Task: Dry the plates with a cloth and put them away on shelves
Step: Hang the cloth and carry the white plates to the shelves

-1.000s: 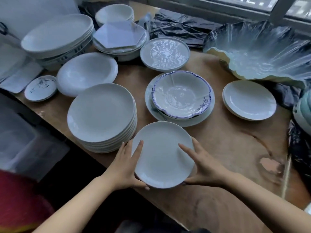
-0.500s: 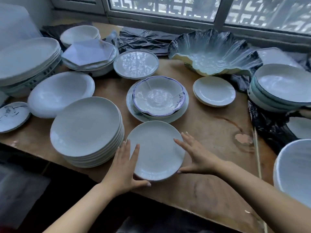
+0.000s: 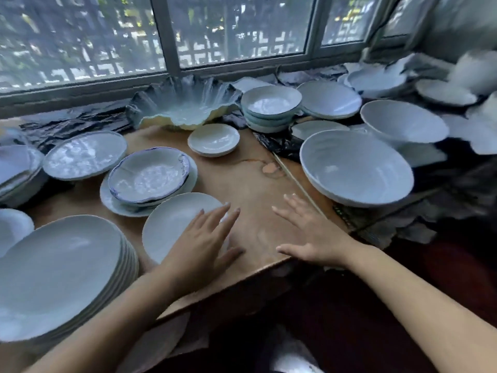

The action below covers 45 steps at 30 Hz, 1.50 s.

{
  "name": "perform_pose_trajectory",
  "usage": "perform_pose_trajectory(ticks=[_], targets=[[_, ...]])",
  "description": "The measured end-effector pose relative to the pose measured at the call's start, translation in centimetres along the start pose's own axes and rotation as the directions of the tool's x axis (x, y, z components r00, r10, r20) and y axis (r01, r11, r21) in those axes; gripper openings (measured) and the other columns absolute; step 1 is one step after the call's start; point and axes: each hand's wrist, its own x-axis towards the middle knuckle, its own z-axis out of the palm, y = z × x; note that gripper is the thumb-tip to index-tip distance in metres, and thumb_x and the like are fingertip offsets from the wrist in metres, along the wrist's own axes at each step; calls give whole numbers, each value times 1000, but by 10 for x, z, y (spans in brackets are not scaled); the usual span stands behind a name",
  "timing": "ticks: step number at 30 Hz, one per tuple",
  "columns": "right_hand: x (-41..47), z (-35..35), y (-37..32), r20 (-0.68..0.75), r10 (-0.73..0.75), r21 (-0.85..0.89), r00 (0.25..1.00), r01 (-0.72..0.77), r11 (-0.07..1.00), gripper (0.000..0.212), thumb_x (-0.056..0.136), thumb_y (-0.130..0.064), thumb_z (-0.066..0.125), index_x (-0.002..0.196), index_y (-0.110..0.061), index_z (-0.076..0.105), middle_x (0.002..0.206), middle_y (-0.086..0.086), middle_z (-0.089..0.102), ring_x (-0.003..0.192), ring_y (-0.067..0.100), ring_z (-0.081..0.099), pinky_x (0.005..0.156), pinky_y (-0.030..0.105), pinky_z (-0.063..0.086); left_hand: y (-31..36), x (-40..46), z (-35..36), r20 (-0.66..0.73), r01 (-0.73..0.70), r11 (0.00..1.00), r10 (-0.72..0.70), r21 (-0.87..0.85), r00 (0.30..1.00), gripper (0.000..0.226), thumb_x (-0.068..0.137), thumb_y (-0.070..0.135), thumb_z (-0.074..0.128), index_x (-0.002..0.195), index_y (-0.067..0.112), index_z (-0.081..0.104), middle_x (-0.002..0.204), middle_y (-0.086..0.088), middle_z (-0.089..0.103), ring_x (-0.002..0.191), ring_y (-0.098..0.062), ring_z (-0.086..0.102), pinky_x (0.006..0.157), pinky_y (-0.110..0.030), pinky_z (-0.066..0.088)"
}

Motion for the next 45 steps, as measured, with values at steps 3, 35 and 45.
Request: perform_pose_trajectory(ticks=[3,35,45], targets=[[-69,-17,0,-88,119,45,989,-116,992,84,86,-51,67,153,-36,19,164,-6,0,148,5,-9,116,20,-3,37,19,-15,6,-193,981,193,-33,981,73,93,64,31,147,16,38,145,-11,49,130,-26,48,113,-43,23],[-886,-9,-86,-526,818,492,-234,-868,68,80,86,-56,62,151,-48,16,159,-25,9,142,-9,9,116,26,20,851,-110,33,-35,-943,-240,970,-229,-239,71,88,60,38,148,20,37,147,-2,47,134,-21,45,114,-31,22],[-1046,16,-105,-421,623,618,-659,-711,-334,80,86,-47,68,150,-43,20,158,-18,17,145,1,16,117,20,19,1103,-214,88,-152,-709,-658,751,-253,-643,87,78,73,21,153,29,19,158,5,28,143,-12,27,113,-24,5]])
